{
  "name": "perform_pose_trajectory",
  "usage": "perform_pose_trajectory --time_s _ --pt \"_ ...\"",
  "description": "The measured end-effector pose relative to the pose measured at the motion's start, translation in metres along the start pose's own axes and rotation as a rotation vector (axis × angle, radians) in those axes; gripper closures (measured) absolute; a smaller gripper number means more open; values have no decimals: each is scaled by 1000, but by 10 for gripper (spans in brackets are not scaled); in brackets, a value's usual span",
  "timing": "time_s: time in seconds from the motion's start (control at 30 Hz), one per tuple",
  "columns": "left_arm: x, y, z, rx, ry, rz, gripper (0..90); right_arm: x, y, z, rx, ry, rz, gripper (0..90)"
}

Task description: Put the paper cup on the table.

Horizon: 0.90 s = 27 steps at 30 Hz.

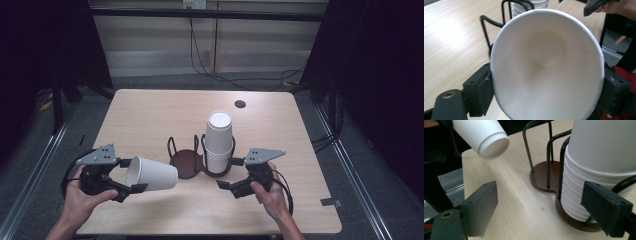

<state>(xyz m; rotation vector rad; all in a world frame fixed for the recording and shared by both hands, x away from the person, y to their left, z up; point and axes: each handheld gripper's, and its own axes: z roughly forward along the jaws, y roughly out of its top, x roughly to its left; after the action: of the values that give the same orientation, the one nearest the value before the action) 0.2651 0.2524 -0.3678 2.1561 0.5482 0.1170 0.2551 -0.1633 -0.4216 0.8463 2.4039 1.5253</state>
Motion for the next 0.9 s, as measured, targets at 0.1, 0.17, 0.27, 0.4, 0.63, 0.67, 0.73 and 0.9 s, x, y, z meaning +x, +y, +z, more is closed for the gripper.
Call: perform_pose_trajectory --time_s 0.1,0.17,0.27,0.4,0.63,0.67,0.73,0.9 --pt "6 -2 -4 36 6 -6 157 0 1 -2 -9 -3 1 138" --pt "12 -4 -7 51 20 -23 157 0 2 -3 -14 -4 3 138" --pt "21 -3 -12 77 58 -37 157 0 1 -3 -7 -8 4 138" --pt "31 2 -14 99 87 -29 155 0 1 -2 0 -7 4 138" --pt "47 12 -8 179 162 -20 150 0 0 -2 3 -4 6 139" --pt "48 12 -7 191 168 -23 150 0 0 -2 3 -6 6 139" --pt "54 12 -4 213 173 -28 149 0 0 -1 3 -2 6 139" --pt "70 16 4 297 193 -35 149 1 -1 1 21 7 7 139"
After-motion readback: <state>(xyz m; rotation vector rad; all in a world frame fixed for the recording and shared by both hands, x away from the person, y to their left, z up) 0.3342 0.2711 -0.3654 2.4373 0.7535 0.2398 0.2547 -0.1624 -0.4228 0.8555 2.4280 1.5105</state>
